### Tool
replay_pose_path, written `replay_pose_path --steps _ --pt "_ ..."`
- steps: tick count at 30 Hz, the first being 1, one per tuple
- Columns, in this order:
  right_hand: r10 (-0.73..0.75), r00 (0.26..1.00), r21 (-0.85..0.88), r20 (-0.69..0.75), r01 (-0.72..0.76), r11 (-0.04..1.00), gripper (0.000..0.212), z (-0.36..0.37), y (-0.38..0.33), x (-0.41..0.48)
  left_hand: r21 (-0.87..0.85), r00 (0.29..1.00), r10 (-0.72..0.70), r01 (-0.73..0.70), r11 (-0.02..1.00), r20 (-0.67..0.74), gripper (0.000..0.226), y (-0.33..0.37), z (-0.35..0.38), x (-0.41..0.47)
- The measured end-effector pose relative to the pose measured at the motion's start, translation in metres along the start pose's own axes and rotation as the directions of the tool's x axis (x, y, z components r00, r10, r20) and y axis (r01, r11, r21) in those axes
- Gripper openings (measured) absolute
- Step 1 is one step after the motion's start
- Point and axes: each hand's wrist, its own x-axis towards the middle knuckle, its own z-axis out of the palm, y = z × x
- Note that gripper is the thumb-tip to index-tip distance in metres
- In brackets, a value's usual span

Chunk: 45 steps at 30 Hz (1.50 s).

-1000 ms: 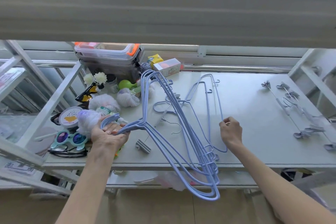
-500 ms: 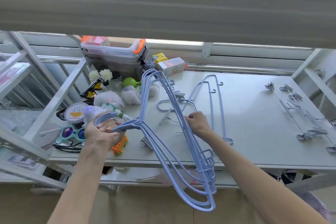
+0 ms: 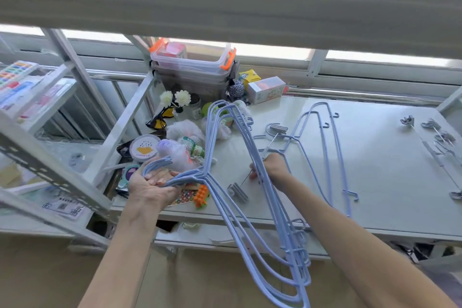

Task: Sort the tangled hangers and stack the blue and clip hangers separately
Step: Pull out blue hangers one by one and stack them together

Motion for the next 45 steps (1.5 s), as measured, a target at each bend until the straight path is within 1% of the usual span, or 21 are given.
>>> replay_pose_path --steps 1,3,4,7,10,13,16,18,20,23,27,29,32,34,39,43,45 --pt "0.008 1.000 0.028 -0.001 -0.008 1.000 0.027 0.002 0.001 0.001 0.007 1.000 -0.002 0.002 1.000 -0.003 0.037 0.001 0.000 0.000" --pt "0.004 1.000 0.068 -0.018 -0.002 0.998 0.018 0.003 0.003 0.001 0.017 1.000 -0.018 0.018 1.000 -0.003 0.041 0.003 0.001 0.000" --pt "-0.013 0.999 0.085 -0.034 0.016 0.996 0.014 0.002 0.003 0.001 0.025 0.999 -0.032 0.032 0.999 -0.008 0.046 0.005 0.002 0.000" --pt "-0.071 0.994 0.166 -0.085 0.085 0.983 0.011 -0.004 0.008 -0.005 0.028 0.998 -0.067 0.067 0.997 0.003 0.056 0.009 0.005 0.001" --pt "-0.092 0.991 0.256 -0.100 0.115 0.960 0.020 -0.013 0.016 -0.011 0.059 0.997 -0.079 0.078 0.995 0.019 0.056 0.008 0.009 0.002" --pt "-0.103 0.991 0.334 -0.087 0.126 0.934 0.015 -0.021 0.023 -0.018 0.065 0.995 -0.089 0.086 0.994 0.034 0.054 0.006 0.014 0.002" --pt "-0.114 0.992 0.396 -0.046 0.123 0.910 0.014 -0.028 0.025 -0.025 0.082 0.992 -0.108 0.103 0.991 0.070 0.047 0.004 0.019 0.001" --pt "-0.134 0.990 0.400 -0.050 0.143 0.905 0.014 -0.030 0.026 -0.027 0.086 0.989 -0.128 0.122 0.989 0.071 0.054 0.002 0.019 0.001" --pt "-0.158 0.985 0.390 -0.073 0.174 0.904 0.017 -0.029 0.024 -0.030 0.075 0.988 -0.142 0.136 0.988 0.068 0.059 0.002 0.018 0.002" --pt "-0.185 0.977 0.367 -0.109 0.212 0.906 0.022 -0.025 0.022 -0.032 0.072 0.987 -0.148 0.143 0.987 0.066 0.059 0.003 0.016 0.003" --pt "-0.181 0.971 0.318 -0.154 0.222 0.922 0.017 -0.020 0.020 -0.031 0.108 0.988 -0.142 0.134 0.985 0.067 0.060 0.006 0.012 0.003" --pt "-0.199 0.962 0.267 -0.186 0.245 0.932 0.015 -0.020 0.020 -0.032 0.124 0.989 -0.132 0.123 0.985 0.071 0.057 0.007 0.012 0.003" --pt "-0.246 0.942 0.190 -0.229 0.291 0.938 0.024 -0.025 0.023 -0.035 0.127 0.989 -0.124 0.113 0.985 0.076 0.049 0.006 0.013 0.001" --pt "-0.259 0.930 0.155 -0.262 0.306 0.939 0.025 -0.031 0.028 -0.038 0.108 0.990 -0.121 0.113 0.988 0.071 0.047 0.002 0.014 0.002" --pt "-0.227 0.919 0.065 -0.322 0.260 0.963 0.024 -0.061 0.046 -0.039 0.057 0.986 -0.151 0.147 0.987 0.071 0.062 -0.023 0.020 0.008" --pt "-0.207 0.900 -0.058 -0.382 0.201 0.978 0.022 -0.097 0.068 -0.042 0.114 0.979 -0.195 0.187 0.976 0.067 0.056 -0.049 0.025 0.007" --pt "-0.204 0.889 -0.114 -0.410 0.172 0.979 0.021 -0.119 0.081 -0.042 0.120 0.977 -0.204 0.197 0.973 0.054 0.060 -0.066 0.029 0.007"
